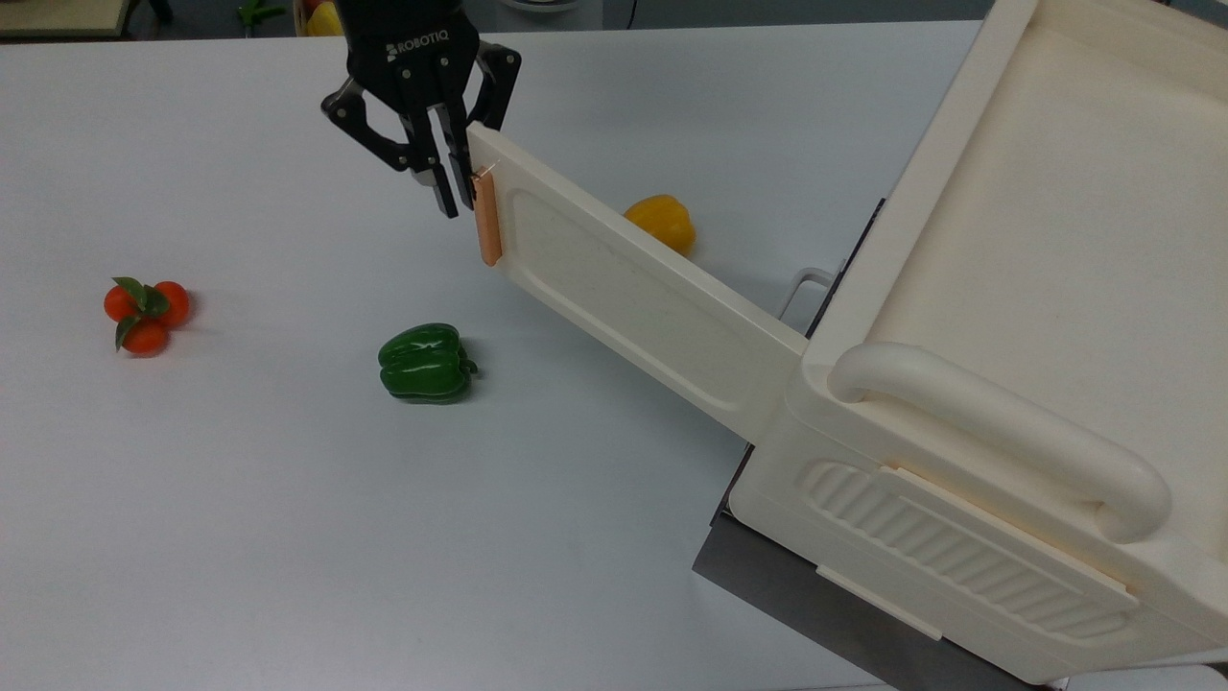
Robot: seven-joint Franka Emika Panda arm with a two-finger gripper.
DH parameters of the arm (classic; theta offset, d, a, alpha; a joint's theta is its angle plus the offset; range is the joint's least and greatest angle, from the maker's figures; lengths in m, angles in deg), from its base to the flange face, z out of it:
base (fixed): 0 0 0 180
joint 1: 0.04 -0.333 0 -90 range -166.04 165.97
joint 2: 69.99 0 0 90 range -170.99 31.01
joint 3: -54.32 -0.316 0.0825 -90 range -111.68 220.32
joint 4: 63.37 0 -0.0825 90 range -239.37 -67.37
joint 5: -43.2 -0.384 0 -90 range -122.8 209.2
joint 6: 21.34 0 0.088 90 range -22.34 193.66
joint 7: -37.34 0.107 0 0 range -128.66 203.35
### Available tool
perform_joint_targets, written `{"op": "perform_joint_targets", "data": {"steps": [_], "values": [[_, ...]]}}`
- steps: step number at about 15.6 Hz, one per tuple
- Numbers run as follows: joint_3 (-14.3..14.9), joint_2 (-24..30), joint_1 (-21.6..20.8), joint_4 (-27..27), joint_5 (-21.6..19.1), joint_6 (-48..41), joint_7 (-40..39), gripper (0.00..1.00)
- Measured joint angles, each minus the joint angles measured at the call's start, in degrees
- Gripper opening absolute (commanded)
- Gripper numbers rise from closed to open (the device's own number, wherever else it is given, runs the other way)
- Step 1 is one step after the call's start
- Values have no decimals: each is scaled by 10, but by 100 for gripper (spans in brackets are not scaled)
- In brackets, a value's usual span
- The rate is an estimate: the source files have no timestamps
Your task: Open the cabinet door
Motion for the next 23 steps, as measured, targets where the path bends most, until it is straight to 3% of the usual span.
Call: {"op": "perform_joint_targets", "data": {"steps": [2, 3, 4, 5, 10, 14, 19, 23], "values": [[7, -2, 0, 0, 0, 9, 0, 43], [12, -2, 0, 1, 0, 10, 0, 59], [19, -2, 0, 2, 0, 10, 0, 91], [26, -2, 1, 3, 0, 10, 0, 100], [42, -1, 23, 6, 0, 0, 3, 100], [43, 15, 40, 12, 0, -77, 55, 100], [42, 63, 36, 20, 59, -243, 204, 100], [41, 93, 5, 20, 98, -345, 359, 100]]}}
